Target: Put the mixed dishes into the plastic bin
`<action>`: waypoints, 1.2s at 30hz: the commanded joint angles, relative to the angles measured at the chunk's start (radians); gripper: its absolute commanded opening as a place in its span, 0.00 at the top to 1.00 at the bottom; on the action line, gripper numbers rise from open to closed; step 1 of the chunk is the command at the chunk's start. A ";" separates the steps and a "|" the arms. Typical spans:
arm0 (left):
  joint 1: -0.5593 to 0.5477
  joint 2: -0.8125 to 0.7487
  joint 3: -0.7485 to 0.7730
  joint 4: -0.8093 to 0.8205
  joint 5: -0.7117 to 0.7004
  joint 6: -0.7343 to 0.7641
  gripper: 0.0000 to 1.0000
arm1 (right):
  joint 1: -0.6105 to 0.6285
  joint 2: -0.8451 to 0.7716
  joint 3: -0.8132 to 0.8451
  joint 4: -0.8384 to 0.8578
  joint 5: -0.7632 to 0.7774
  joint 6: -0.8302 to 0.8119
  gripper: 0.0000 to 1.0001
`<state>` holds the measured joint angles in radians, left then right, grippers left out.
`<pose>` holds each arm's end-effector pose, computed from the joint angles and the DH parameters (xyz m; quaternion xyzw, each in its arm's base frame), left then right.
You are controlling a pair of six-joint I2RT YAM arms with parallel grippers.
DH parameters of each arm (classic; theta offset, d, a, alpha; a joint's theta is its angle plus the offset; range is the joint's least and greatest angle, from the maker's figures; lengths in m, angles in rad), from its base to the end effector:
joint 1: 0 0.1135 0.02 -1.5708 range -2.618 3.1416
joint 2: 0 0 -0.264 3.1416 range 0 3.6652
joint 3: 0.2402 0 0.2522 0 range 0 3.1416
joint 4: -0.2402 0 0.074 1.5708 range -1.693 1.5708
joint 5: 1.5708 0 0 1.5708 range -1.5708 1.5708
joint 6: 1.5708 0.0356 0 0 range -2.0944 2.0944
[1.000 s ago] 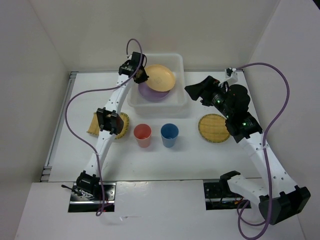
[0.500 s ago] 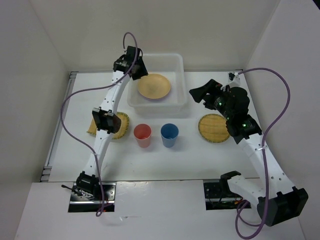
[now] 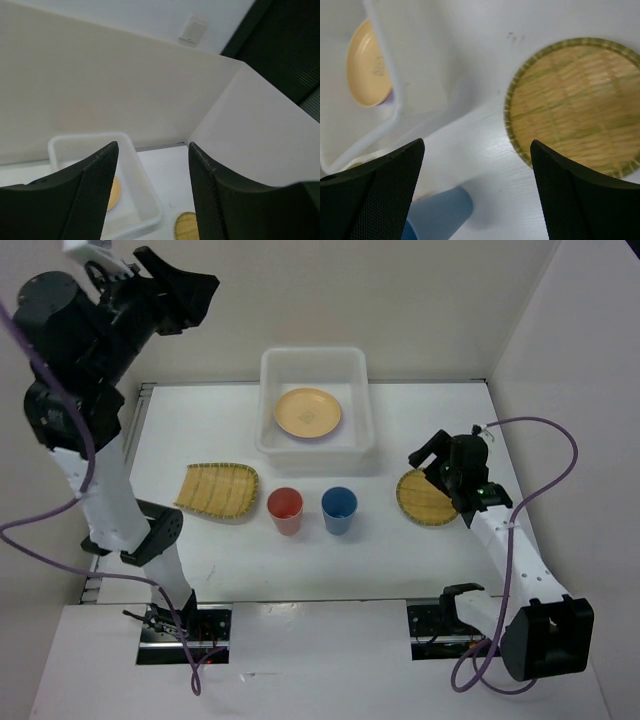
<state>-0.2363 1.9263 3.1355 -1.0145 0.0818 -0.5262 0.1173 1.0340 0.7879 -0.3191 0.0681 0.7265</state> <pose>0.2422 -0.0613 0.6325 -0.0604 0.6324 -0.3113 0.7068 0.2284 0.0245 0.2802 0.2783 0.8305 0.1700 0.4516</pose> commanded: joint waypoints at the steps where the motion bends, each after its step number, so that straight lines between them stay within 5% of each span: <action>1: -0.012 0.045 -0.070 -0.111 0.124 0.075 0.34 | -0.054 -0.023 -0.039 -0.098 0.088 0.057 0.09; 6: -0.060 0.034 -0.080 -0.111 0.134 0.086 0.30 | -0.137 -0.121 -0.108 -0.161 0.160 0.117 0.09; 11: -0.060 -0.062 -0.124 -0.084 0.254 0.095 0.30 | -0.194 -0.146 -0.180 -0.160 0.062 0.191 0.09; 17: -0.069 -0.243 -0.164 -0.084 0.132 0.143 0.27 | -0.194 -0.189 -0.263 -0.147 0.055 0.301 0.09; 21: -0.069 -0.377 -0.325 -0.061 0.070 0.196 0.24 | -0.194 -0.241 -0.331 -0.147 0.042 0.369 0.09; 25: -0.069 -0.594 -0.712 0.112 -0.025 0.207 0.19 | -0.194 -0.307 -0.406 -0.126 0.042 0.424 0.09; 36: -0.069 -0.601 -0.799 0.157 0.052 0.186 0.12 | -0.194 -0.207 -0.469 0.049 -0.039 0.442 0.15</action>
<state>-0.3031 1.3201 2.3825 -0.9264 0.1078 -0.3412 -0.0757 0.8150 0.3267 -0.3847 0.0471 1.1484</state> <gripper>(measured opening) 0.873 0.855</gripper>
